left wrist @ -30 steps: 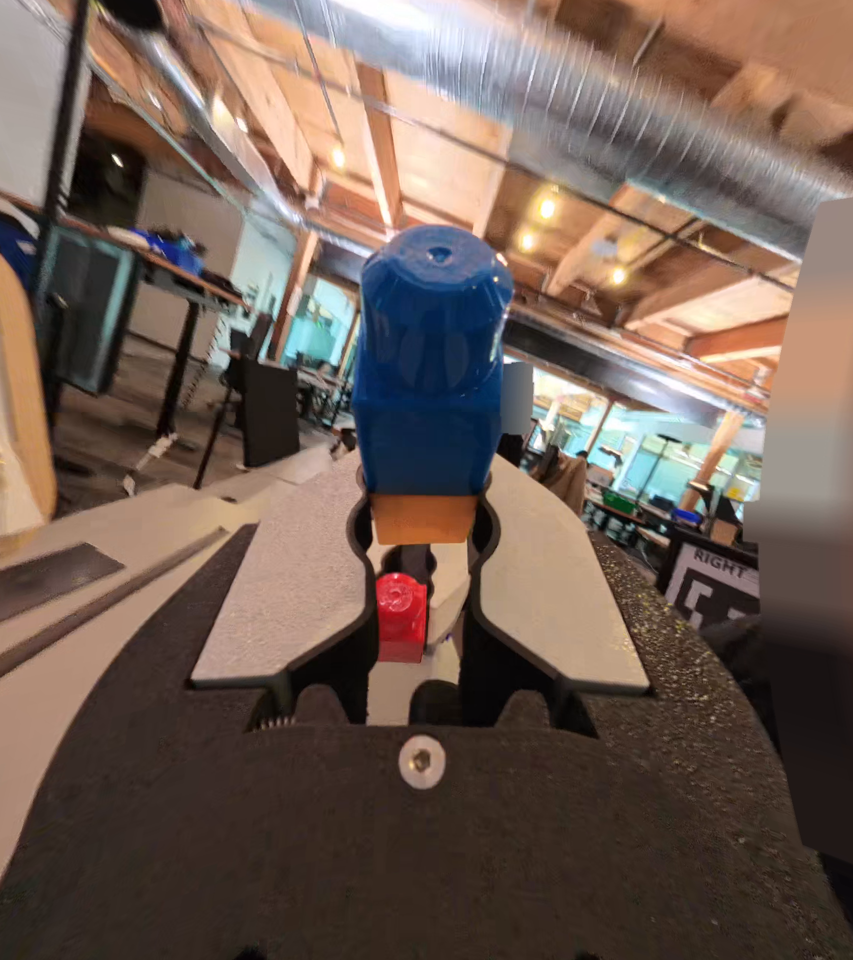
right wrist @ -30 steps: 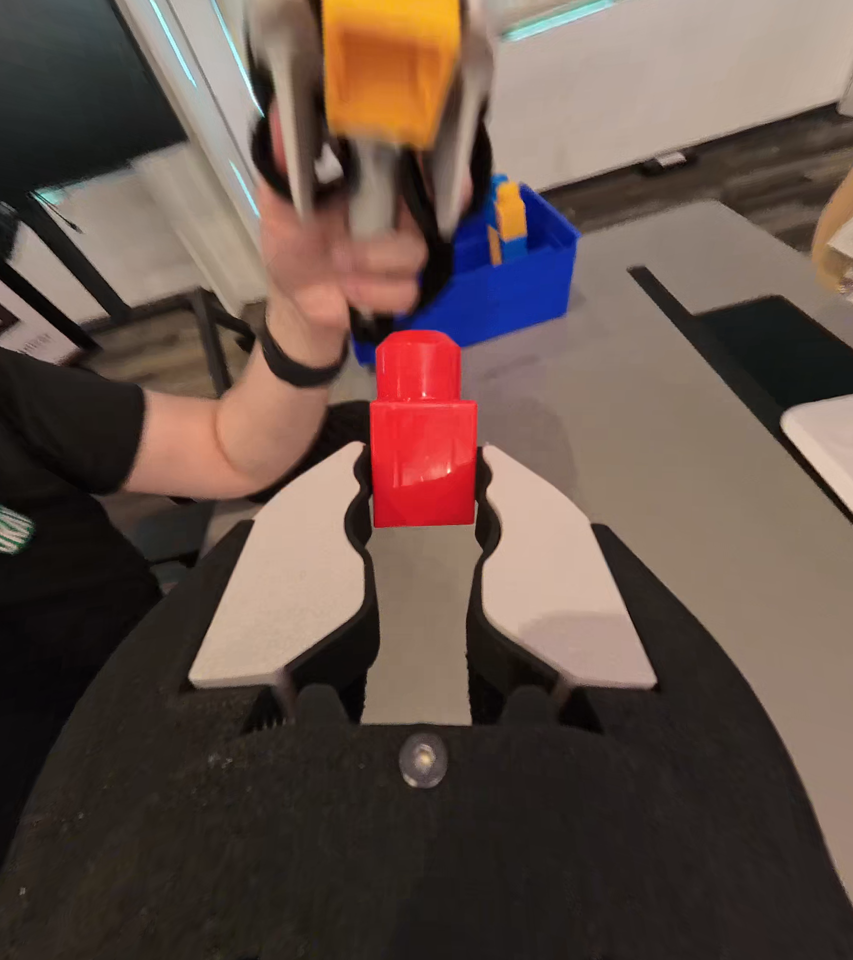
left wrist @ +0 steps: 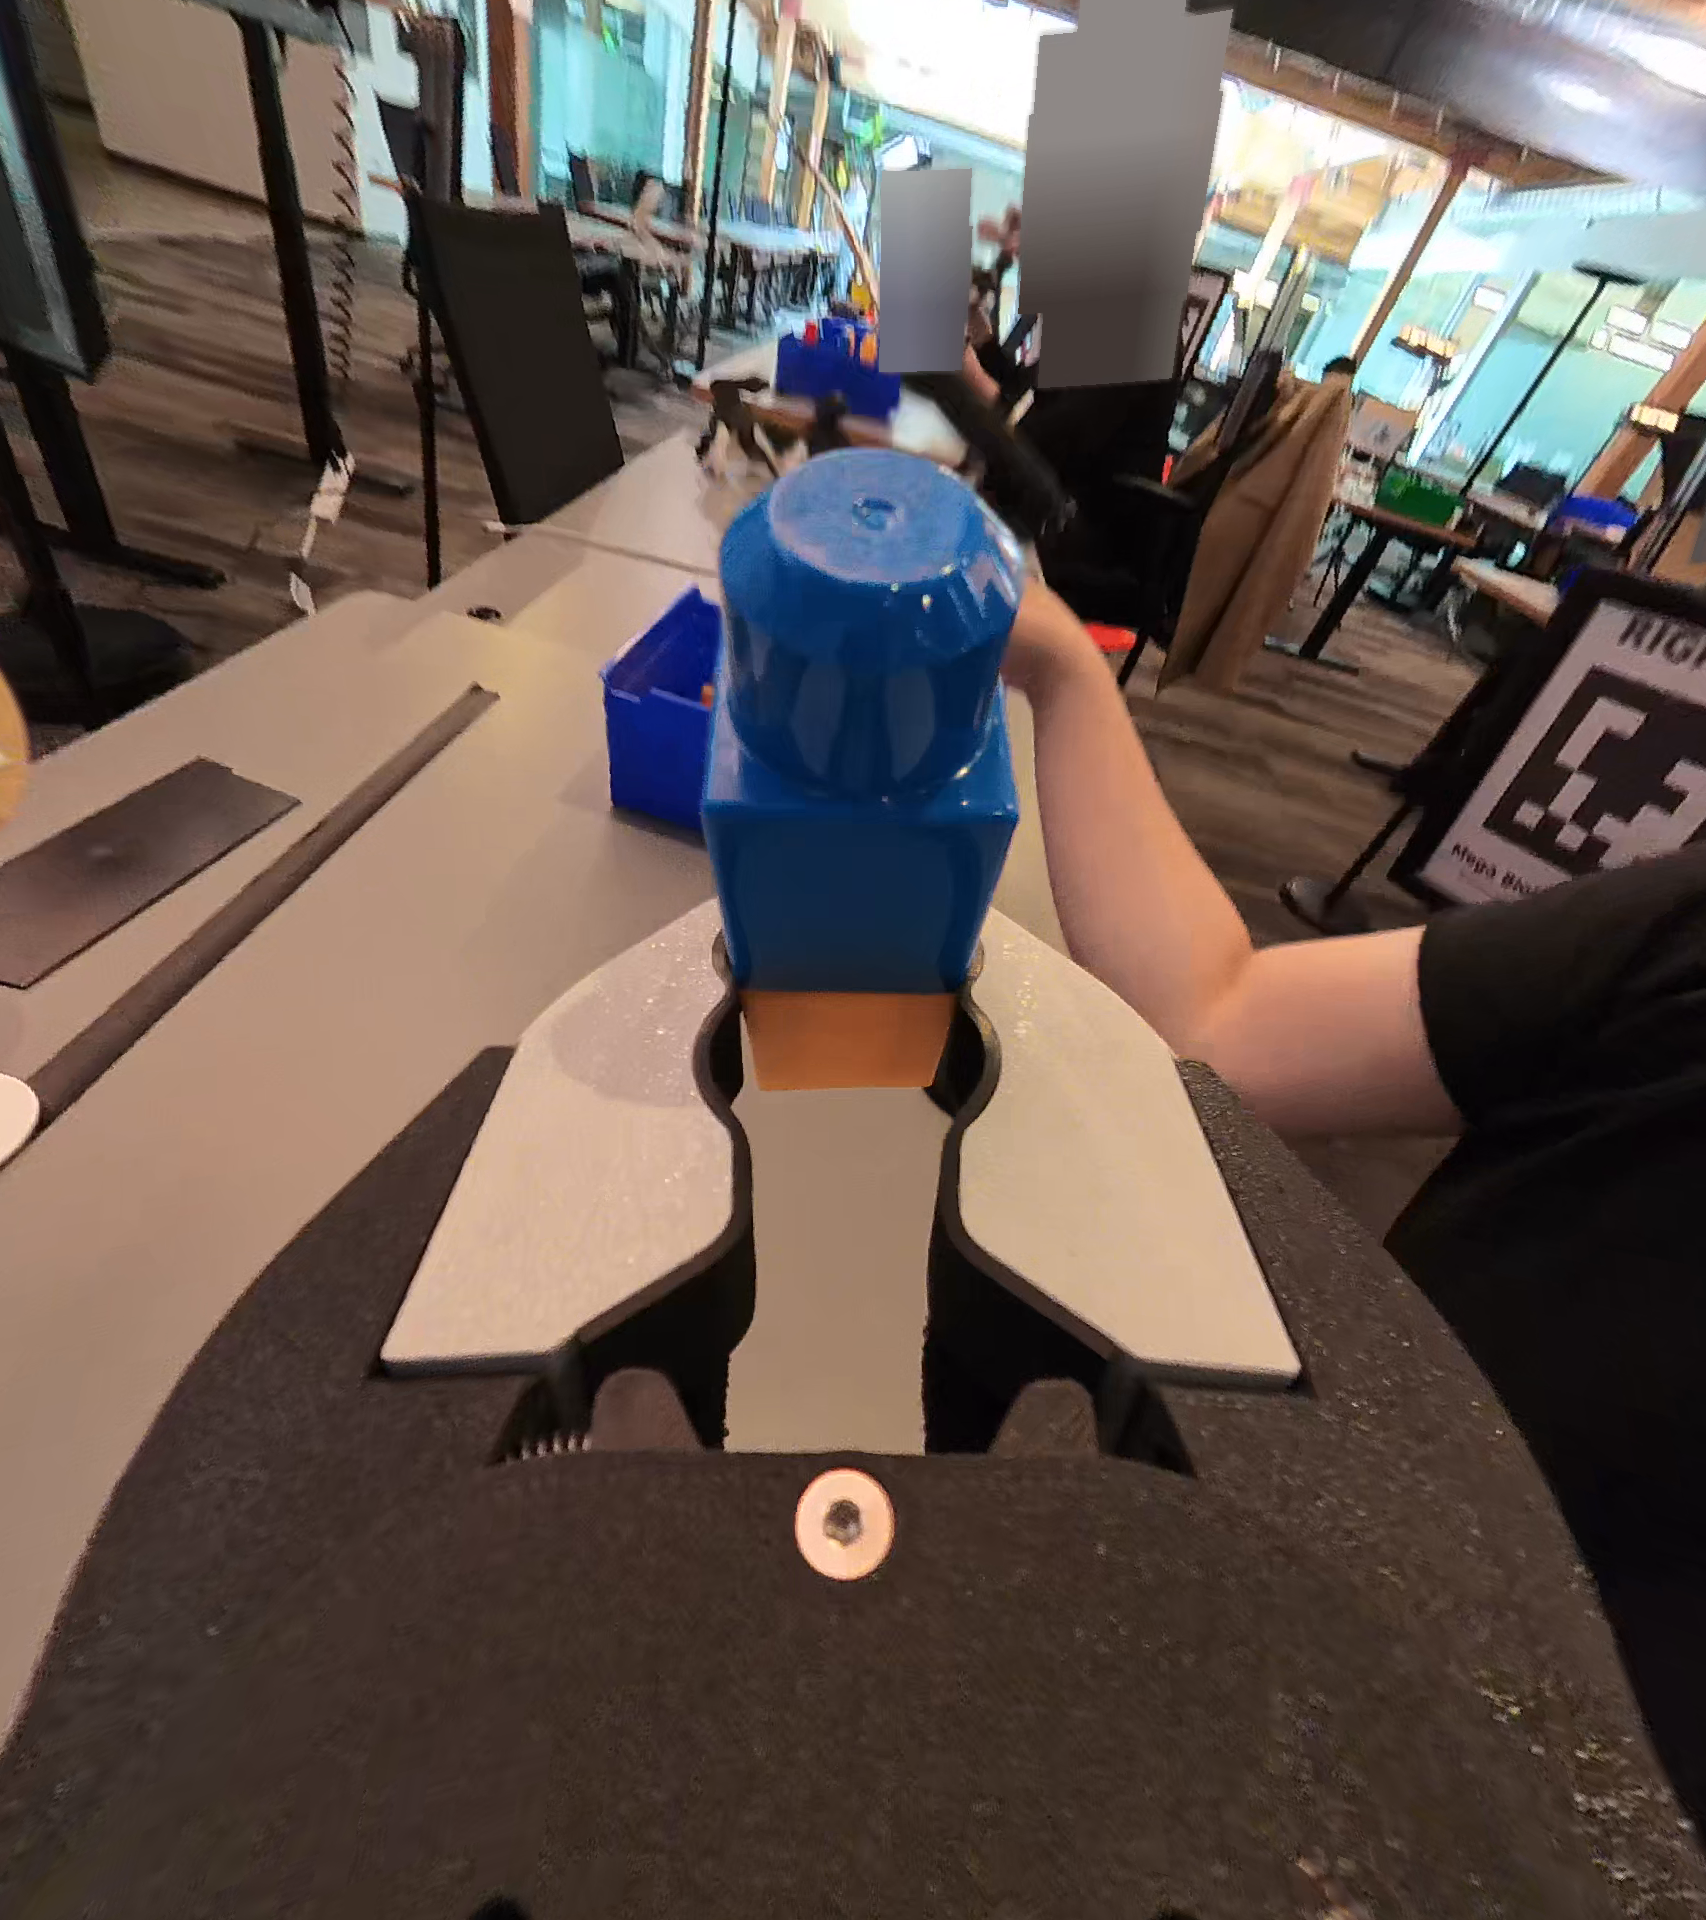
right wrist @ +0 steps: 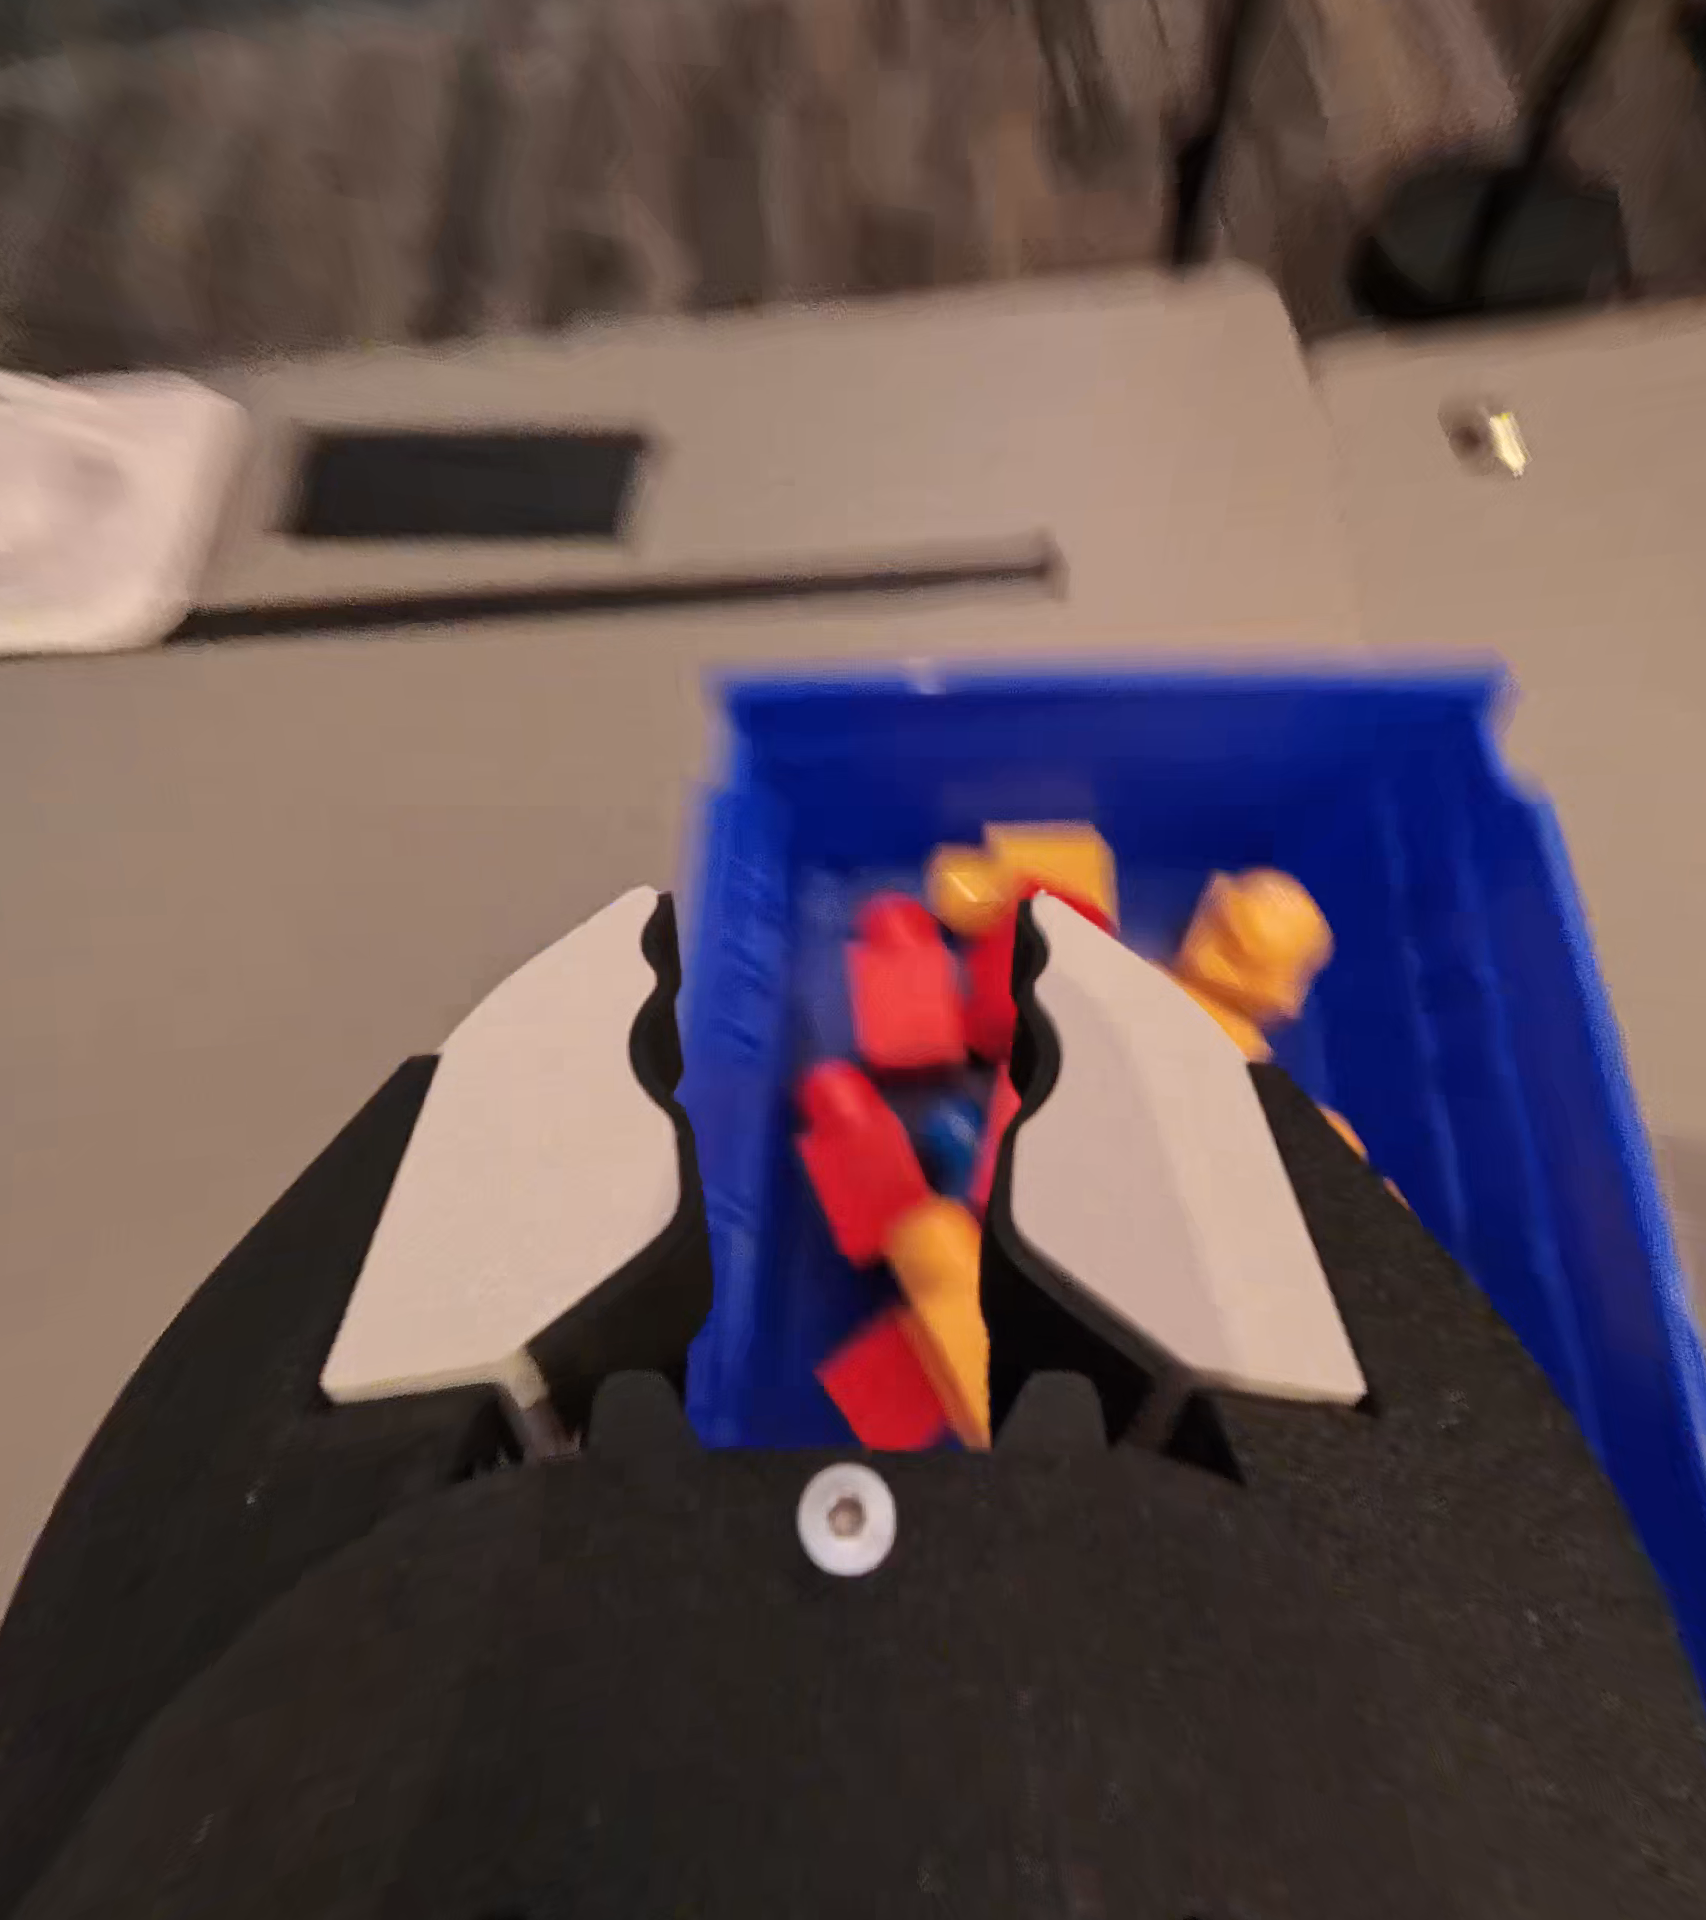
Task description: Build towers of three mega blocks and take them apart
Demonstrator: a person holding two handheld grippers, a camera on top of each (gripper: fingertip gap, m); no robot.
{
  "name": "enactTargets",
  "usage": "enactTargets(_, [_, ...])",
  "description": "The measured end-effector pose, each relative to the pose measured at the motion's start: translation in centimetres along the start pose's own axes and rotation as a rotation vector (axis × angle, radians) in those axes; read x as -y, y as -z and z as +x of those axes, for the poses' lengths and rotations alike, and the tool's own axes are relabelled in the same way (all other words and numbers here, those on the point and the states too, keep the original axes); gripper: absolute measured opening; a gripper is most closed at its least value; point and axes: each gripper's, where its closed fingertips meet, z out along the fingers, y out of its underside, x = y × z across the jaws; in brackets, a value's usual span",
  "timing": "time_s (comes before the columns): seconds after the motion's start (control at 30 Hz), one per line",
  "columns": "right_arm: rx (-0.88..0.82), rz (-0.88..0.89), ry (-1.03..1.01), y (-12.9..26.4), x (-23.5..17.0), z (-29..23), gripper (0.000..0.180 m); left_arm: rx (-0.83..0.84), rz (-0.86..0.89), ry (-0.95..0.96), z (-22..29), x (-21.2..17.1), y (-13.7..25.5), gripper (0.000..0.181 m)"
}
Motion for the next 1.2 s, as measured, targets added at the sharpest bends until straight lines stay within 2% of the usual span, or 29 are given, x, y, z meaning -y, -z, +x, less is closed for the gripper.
enactTargets(0.07, [0.219,0.178,0.096,1.7,4.4,-7.4,0.061,-0.006,-0.063,-0.014,0.2,-1.1,-1.3,0.036])
enactTargets(0.13, [0.547,0.315,0.187,4.4,7.2,-16.9,0.061,-0.013,-0.104,-0.019,0.4,-2.0,-2.3,0.036])
enactTargets(0.2, [0.911,0.362,0.287,7.9,7.2,-26.3,0.061,-0.028,-0.134,-0.013,0.6,-2.7,-3.0,0.036])
enactTargets(0.27, [1.165,0.329,0.396,10.5,5.4,-33.3,0.06,-0.035,-0.155,-0.007,0.6,-3.1,-3.4,0.036])
enactTargets(0.3, [1.22,0.326,0.451,11.0,4.5,-35.6,0.058,-0.036,-0.162,-0.005,0.6,-3.3,-3.6,0.036])
enactTargets(0.4, [1.238,0.303,0.541,10.5,2.7,-39.4,0.061,-0.042,-0.179,-0.003,0.6,-3.7,-3.7,0.036])
enactTargets(0.5, [1.328,0.163,0.55,10.0,0.2,-41.2,0.066,-0.058,-0.194,-0.001,0.9,-3.9,-3.9,0.036])
enactTargets(0.53, [1.335,0.12,0.552,9.6,-0.4,-41.5,0.06,-0.066,-0.199,0.001,1.1,-4.0,-4.0,0.036])
enactTargets(0.57, [1.337,0.09,0.567,9.2,-0.8,-41.7,0.038,-0.07,-0.205,0.005,1.2,-4.1,-4.1,0.036])
enactTargets(0.6, [1.358,0.079,0.563,9.2,-0.9,-41.8,0.035,-0.065,-0.207,0.012,1.1,-4.1,-4.0,0.036])
enactTargets(0.7, [1.387,0.117,0.527,9.4,-0.2,-41.9,0.035,-0.073,-0.15,0.044,1.0,-3.3,-4.0,0.036])
enactTargets(0.77, [1.406,0.137,0.503,9.6,0.2,-41.8,0.035,-0.075,-0.134,0.05,0.9,-3.2,-4.2,0.043])
enactTargets(0.8, [1.404,0.134,0.497,9.4,0.3,-41.8,0.035,-0.084,-0.128,0.045,1.0,-3.2,-4.3,0.036])
enactTargets(0.87, [1.404,0.134,0.49,9.3,0.4,-41.6,0.035,-0.081,-0.125,0.047,0.8,-3.3,-4.5,0.036])
enactTargets(0.93, [1.423,0.186,0.433,9.6,1.5,-41.5,0.036,-0.072,-0.241,0.041,0.6,-5.2,-4.9,0.036])
enactTargets(1.0, [1.514,0.285,0.246,11.4,4.4,-40.3,0.035,-0.007,-0.379,-0.026,-0.2,-7.8,-5.9,0.036])
enactTargets(1.07, [1.528,0.356,0.136,12.3,6.6,-37.6,0.035,-0.044,-0.372,-0.015,0.6,-8.2,-7.2,0.036])
enactTargets(1.13, [1.34,0.327,0.218,10.7,6.8,-34.0,0.035,-0.096,-0.344,0.026,1.3,-7.9,-7.7,0.036])
enactTargets(1.2, [0.986,0.345,0.353,8.6,7.0,-27.8,0.035,-0.106,-0.314,0.049,1.3,-7.3,-7.4,0.036])
